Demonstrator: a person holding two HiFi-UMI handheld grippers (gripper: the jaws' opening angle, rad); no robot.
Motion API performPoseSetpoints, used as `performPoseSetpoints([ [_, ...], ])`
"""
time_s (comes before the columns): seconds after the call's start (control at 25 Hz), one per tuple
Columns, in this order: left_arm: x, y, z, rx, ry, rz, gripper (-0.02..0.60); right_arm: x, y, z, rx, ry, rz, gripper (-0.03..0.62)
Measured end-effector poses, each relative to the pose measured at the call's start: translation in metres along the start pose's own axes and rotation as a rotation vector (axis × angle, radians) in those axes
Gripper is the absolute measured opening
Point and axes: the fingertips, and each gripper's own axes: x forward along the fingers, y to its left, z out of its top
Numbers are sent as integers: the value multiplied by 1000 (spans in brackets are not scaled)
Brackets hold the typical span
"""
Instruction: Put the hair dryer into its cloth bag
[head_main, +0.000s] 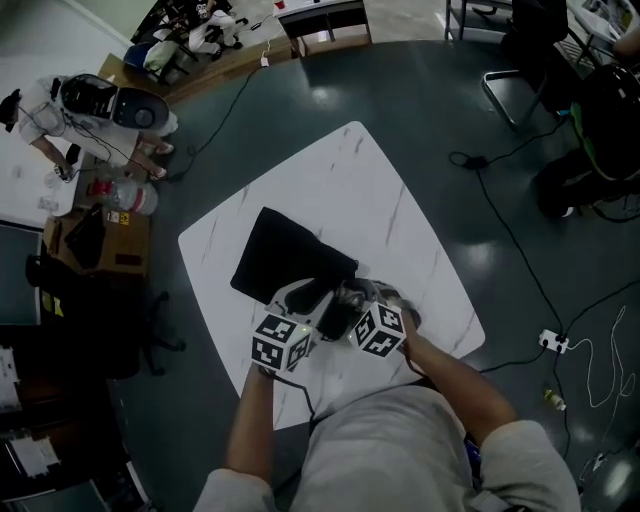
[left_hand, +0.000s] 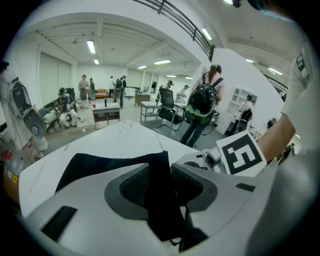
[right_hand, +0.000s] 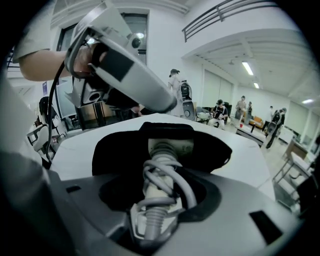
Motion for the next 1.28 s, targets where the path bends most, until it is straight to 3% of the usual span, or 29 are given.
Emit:
performPoseSetpoints([
  [0.12,-18,-6,-10,36,-14,10,136,1,-1,-2,0,0,4,222],
  [0.36,-45,-15,-57,97,54,127,190,1,0,0,2,0,6,222],
  [0.72,-11,-12,-110,171,177,315,209,3,0,1,9,4,5,222],
  [0.76,-10,-8,-111,154,175,329,199,3,0,3,8,3,5,222],
  [0.88,-13,6,-107,78,135,382,53,1,-1,8,10,-2,5,222],
  [0.92,-14,8,-105,73,127,390,34,0,-1,9,12,-3,4,222],
  [1.12,-17,-2,-97,157,132,362,20,0,0,9,32,0,0,222],
  [1.28,-20,-4,-94,157,126,361,18,1,0,12,38,-1,-6,222],
])
